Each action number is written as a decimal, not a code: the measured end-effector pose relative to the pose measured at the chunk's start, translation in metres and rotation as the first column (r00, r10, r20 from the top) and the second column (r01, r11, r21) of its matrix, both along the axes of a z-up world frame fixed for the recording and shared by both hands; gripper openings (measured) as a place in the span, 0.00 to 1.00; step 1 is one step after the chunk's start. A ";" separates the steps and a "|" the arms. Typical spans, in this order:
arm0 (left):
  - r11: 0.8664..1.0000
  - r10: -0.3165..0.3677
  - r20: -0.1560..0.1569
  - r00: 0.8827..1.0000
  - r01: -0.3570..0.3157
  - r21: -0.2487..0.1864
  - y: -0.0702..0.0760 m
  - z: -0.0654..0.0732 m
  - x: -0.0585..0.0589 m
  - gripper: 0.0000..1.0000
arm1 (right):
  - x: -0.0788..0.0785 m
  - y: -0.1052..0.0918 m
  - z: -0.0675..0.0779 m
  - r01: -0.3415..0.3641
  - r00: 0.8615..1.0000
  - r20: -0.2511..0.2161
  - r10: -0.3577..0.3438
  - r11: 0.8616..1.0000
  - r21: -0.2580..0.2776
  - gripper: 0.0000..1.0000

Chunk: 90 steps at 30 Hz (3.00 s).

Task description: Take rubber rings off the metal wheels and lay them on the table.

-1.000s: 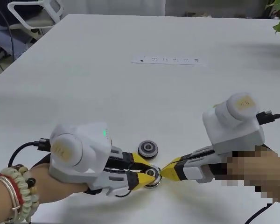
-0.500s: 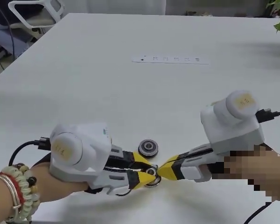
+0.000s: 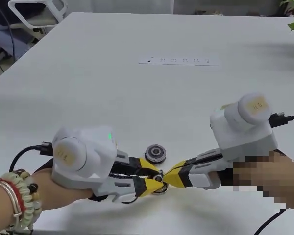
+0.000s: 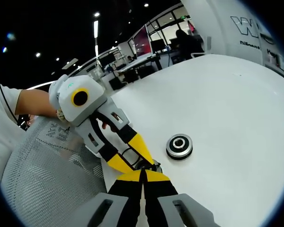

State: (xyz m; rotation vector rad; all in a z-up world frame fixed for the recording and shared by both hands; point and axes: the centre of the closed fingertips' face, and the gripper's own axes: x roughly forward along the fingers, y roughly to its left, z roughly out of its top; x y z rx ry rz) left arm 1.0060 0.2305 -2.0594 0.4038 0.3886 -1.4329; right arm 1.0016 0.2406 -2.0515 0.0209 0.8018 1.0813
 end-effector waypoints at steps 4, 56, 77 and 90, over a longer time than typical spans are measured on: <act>1.000 0.000 0.000 1.000 0.000 0.001 0.000 0.000 0.000 0.08 | -0.001 0.001 -0.002 -0.021 1.000 0.021 0.022 0.999 -0.031 0.00; 0.996 -0.089 -0.075 0.993 0.089 -0.002 -0.002 0.040 -0.021 0.58 | 0.006 -0.012 -0.007 0.052 0.999 -0.011 -0.053 0.996 -0.066 0.00; 0.999 -0.028 -0.019 0.999 0.028 -0.033 0.034 0.091 -0.019 0.84 | 0.006 -0.013 -0.001 0.057 0.998 -0.014 -0.058 0.997 -0.060 0.00; 0.989 0.136 -0.011 0.991 -0.136 -0.057 0.088 0.101 -0.014 0.90 | 0.005 -0.014 0.003 0.059 0.998 -0.003 -0.059 0.996 -0.062 0.00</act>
